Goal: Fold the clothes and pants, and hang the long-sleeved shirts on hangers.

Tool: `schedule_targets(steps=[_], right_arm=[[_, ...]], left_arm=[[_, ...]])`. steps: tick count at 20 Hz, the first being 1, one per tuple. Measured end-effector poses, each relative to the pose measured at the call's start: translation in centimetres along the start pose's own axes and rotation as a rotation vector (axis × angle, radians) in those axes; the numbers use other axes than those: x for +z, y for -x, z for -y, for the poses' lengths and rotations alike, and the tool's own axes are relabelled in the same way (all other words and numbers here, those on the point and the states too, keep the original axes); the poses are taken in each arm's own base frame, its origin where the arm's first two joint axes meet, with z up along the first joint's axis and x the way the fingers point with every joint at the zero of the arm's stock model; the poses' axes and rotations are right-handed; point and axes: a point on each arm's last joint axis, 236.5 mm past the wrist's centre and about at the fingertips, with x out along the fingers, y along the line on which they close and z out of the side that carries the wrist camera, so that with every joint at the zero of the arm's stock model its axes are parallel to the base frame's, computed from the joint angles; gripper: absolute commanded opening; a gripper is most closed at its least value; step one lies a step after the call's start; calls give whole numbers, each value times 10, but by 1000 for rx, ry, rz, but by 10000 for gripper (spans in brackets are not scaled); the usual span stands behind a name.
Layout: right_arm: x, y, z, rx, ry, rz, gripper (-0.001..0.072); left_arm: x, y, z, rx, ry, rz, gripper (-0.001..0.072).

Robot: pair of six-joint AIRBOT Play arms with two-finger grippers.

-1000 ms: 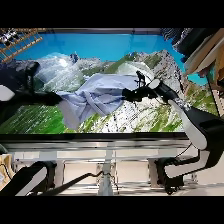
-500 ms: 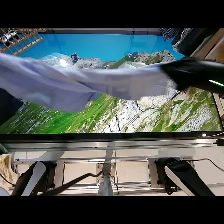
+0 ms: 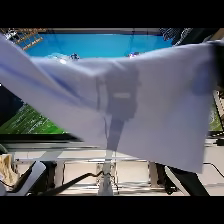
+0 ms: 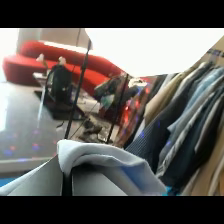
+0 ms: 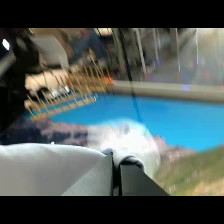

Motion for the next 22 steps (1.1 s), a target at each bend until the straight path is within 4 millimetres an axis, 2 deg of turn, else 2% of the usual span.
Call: schedule_targets(steps=[1,3,5,6,7,8,9,10,11,12,13,14,15,16,17,19,20,22], right_arm=[[-24,-34,22,-37,-41,-80,18],[-76,-94,64,-104,-113,-218,19],[-122,-151,103,-161,-184,-295,19],[-148,-177,124,-195,-208,-333,16],[-165,-203,144,-226,-237,-331,22],[-179,-224,160,-252,-264,-321,347],[-193,-244,178,-281,-287,-307,704],[-203,-260,191,-301,-304,-291,653],[-210,-272,205,-322,-320,-273,650],[-217,-279,217,-340,-337,-275,650],[-221,-281,231,-362,-348,-281,648],[-222,-279,245,-384,-364,-292,640],[-228,-271,261,-410,-382,-333,640],[-240,-260,275,-431,-396,-397,636],[-253,-245,289,-446,-410,-472,621],[-282,-214,300,-428,-458,-620,559],[-298,-199,298,-395,-496,-693,560],[-322,-176,294,-336,-571,-781,565]], left_arm=[[-17,-23,-19,5,21,-43,4],[-66,-83,-61,26,63,-145,5],[-128,-147,-101,53,114,-229,5],[-160,-174,-117,61,144,-264,5],[-193,-199,-134,73,170,-300,25],[-220,-217,-148,84,186,-324,346],[-244,-234,-161,97,198,-341,720],[-265,-245,-176,118,198,-358,703],[-281,-251,-190,140,198,-374,702],[-294,-251,-202,160,207,-396,688],[-307,-245,-213,180,232,-438,584],[-322,-232,-227,212,271,-503,449],[-339,-212,-239,247,302,-593,405],[-363,-185,-247,282,340,-718,397],[-386,-156,-250,311,382,-846,339],[-424,-94,-243,362,483,-1072,339],[-436,-68,-229,372,532,-1154,382],[-458,-18,-199,402,610,-1275,602]])
